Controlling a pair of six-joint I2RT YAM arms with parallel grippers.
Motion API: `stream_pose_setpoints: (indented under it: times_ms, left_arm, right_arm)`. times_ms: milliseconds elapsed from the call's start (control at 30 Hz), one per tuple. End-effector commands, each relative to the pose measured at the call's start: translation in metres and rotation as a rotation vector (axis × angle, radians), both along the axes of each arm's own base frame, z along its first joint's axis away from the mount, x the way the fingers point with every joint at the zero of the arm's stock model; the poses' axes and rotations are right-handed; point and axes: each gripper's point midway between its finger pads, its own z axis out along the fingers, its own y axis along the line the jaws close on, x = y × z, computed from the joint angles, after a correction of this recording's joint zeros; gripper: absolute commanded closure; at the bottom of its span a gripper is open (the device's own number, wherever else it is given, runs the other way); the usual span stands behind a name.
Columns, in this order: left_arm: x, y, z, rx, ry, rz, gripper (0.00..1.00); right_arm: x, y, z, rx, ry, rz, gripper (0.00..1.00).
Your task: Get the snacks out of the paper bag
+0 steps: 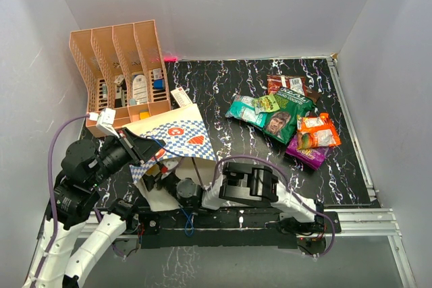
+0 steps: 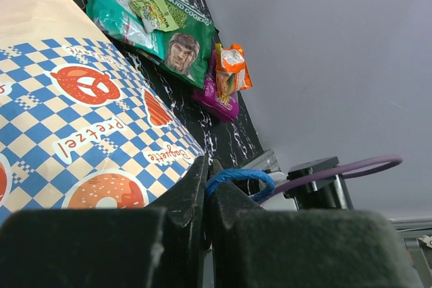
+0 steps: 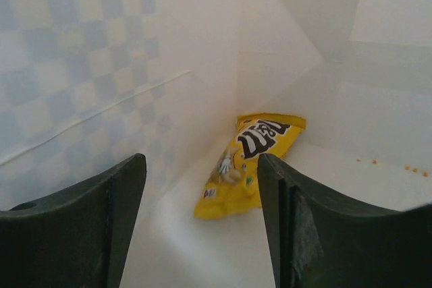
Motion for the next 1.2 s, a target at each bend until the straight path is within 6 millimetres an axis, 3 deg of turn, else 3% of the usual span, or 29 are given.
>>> stream_pose_setpoints:
  times_ms: [0,100,233,500,700,800,900,1000,1100,1167]
  left_arm:
    - [-0.003,-0.008,0.009,-0.025,-0.021,-0.05,1.0]
    - [-0.004,-0.009,0.009,-0.031,-0.015,-0.057,1.0]
    - [-0.007,-0.007,0.007,-0.028,-0.003,-0.053,1.0]
    - [-0.015,0.006,-0.004,0.008,0.027,0.001,1.0]
    - [-0.016,0.014,-0.009,0.027,0.043,0.044,1.0]
    - [-0.013,0.016,-0.01,0.027,0.044,0.061,1.0]
    - [-0.011,0.017,-0.006,0.029,0.033,0.071,1.0]
    - [-0.005,0.019,-0.002,0.037,0.012,0.092,1.0]
    - [0.004,0.02,0.007,0.039,-0.016,0.115,1.0]
    - [0.011,0.019,0.014,0.037,-0.033,0.127,1.0]
  right_arm:
    - [0.013,0.025,-0.002,0.052,0.066,0.027,0.28]
    - [0.024,0.037,-0.021,0.002,0.094,0.012,0.22]
    - [0.038,0.041,-0.042,-0.034,0.132,-0.013,0.24]
    - [0.074,0.019,-0.058,-0.091,0.169,-0.114,0.5]
    - [0.082,-0.007,-0.049,-0.142,0.125,-0.166,0.7]
    - [0.066,-0.013,-0.029,-0.135,0.083,-0.087,0.75]
    - [0.038,-0.023,-0.009,-0.143,0.033,0.012,0.76]
    - [-0.001,-0.034,0.011,-0.139,0.001,0.113,0.76]
    - [-0.05,-0.051,0.018,-0.157,-0.004,0.211,0.76]
    - [-0.077,-0.065,0.036,-0.145,-0.028,0.261,0.76]
